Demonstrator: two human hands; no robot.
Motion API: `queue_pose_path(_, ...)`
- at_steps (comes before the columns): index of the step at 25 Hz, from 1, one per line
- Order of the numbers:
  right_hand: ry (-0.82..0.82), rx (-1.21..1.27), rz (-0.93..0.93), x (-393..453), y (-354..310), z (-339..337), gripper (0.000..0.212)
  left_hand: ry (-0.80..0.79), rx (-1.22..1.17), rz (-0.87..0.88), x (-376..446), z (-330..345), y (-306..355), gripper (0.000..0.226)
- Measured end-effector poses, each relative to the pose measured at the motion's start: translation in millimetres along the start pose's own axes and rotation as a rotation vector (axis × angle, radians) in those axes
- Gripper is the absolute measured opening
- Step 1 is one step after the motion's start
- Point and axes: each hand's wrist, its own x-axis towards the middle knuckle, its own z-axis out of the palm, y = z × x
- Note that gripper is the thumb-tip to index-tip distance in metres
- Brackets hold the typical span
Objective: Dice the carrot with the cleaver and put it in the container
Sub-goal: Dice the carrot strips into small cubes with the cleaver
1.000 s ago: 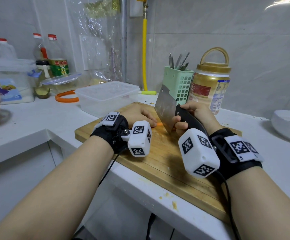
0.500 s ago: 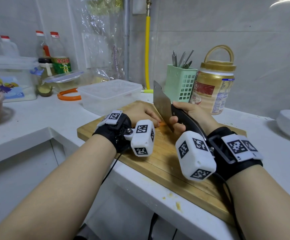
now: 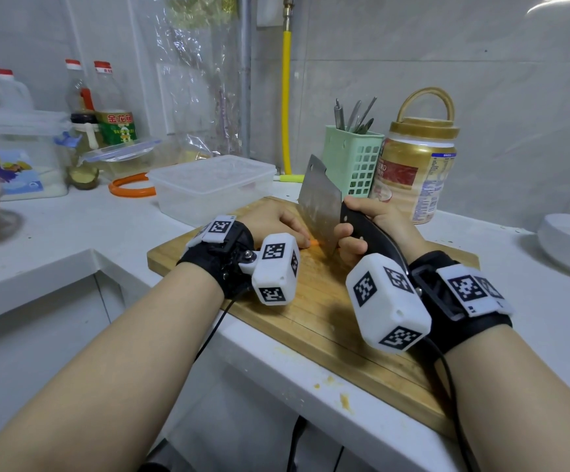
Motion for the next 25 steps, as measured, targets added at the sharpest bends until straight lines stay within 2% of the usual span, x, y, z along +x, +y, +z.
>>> queue_pose_path(8, 0.072, -0.019, -0.029, -2.2, 0.0, 5.3, 0.019, 0.002, -0.017, -0.003, -0.2, 0.3, 0.2, 0.014)
queue_pose_path(25, 0.063, -0.039, -0.026, -3.2, -2.0, 5.1, 0.022, -0.01, 0.027, 0.003, -0.6, -1.9, -1.6, 0.003)
